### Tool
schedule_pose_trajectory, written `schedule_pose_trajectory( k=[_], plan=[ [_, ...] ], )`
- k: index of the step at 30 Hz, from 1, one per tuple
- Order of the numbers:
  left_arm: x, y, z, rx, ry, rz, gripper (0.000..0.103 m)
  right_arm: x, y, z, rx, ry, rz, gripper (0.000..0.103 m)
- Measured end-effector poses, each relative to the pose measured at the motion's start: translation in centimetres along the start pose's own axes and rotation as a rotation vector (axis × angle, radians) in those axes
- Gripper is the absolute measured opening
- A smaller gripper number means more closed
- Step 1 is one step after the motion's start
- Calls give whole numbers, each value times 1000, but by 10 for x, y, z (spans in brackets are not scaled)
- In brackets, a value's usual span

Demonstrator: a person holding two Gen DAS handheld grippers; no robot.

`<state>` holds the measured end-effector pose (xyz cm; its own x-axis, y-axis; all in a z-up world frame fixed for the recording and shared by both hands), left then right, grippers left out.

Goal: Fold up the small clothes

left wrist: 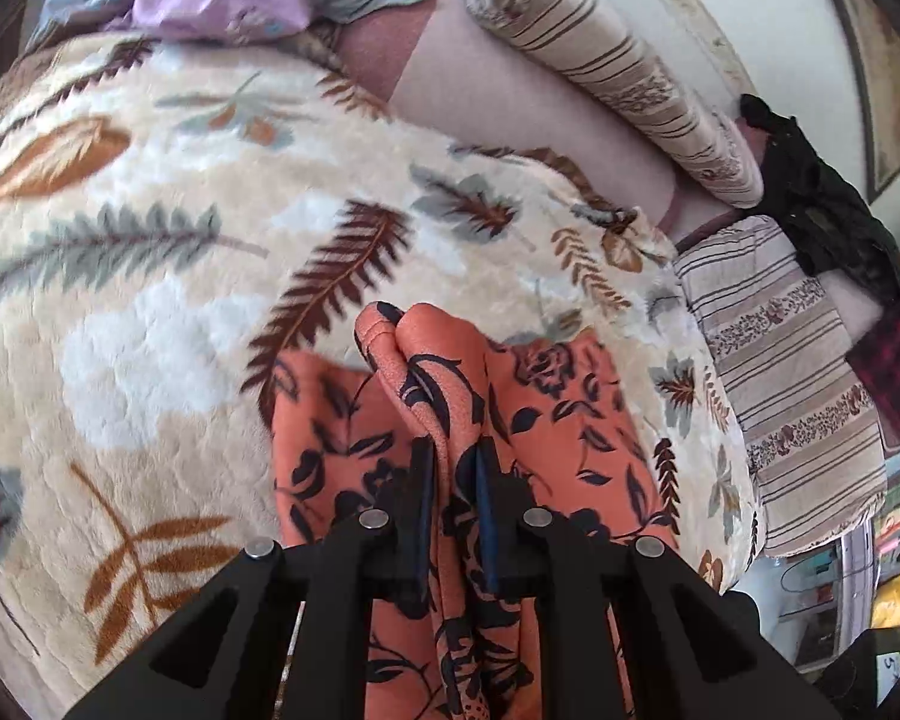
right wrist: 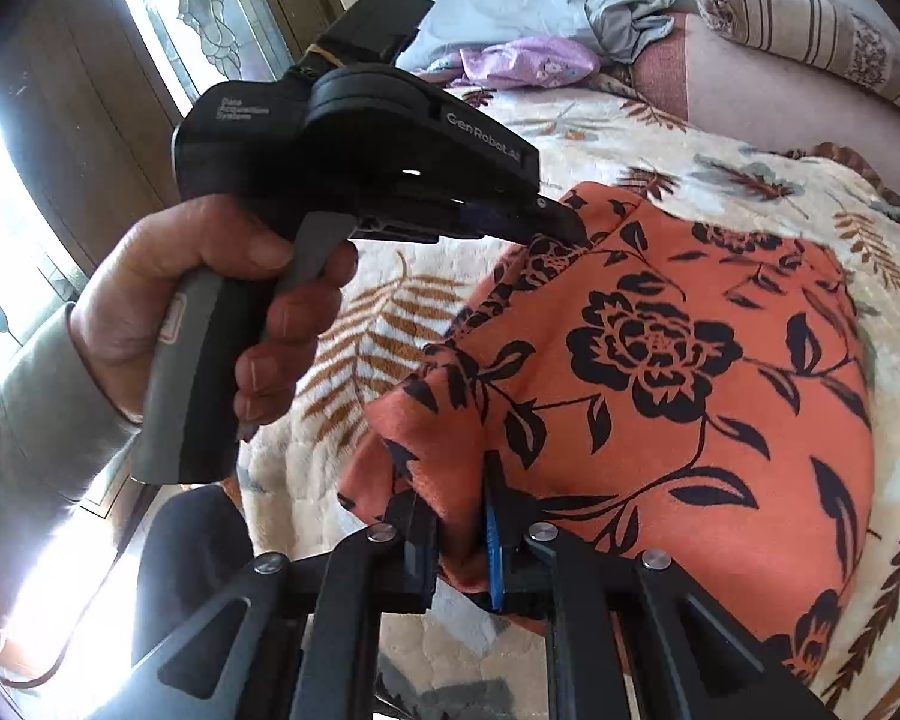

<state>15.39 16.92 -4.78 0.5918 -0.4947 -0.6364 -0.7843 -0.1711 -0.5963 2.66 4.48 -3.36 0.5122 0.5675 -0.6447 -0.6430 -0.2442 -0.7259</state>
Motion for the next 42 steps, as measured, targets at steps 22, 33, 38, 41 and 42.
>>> schedule_pose_trajectory(
  k=[22,33,38,41,42],
  plan=[
    [-64,71,28,-73,-97,-34,53,-10,45,30,70,-209,42,86],
    [-90,122,15,-64,-271,-23,56,-103,74,-65,332,-151,-119,86],
    [-65,142,9,-22,-350,87,56,-111,85,-109,502,-159,-151,86],
    [-63,157,18,-58,-368,75,61,-114,91,-124,560,-164,-138,86],
    [-68,155,15,-61,-371,70,61,-115,92,-127,563,-161,-132,86]
  ],
)
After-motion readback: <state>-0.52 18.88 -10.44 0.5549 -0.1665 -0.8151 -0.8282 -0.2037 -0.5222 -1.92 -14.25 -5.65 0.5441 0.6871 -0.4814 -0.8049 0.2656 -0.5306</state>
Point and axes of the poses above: each gripper's, at about its wrist camera, not at the fingertips, and x roughly the way its jaws point, z to its left, y to its underside, the point moved 1 cm from there along x, roughly the way its jaws point, and after that the axes turned 8 degrees about -z, right-handed, at the moved point
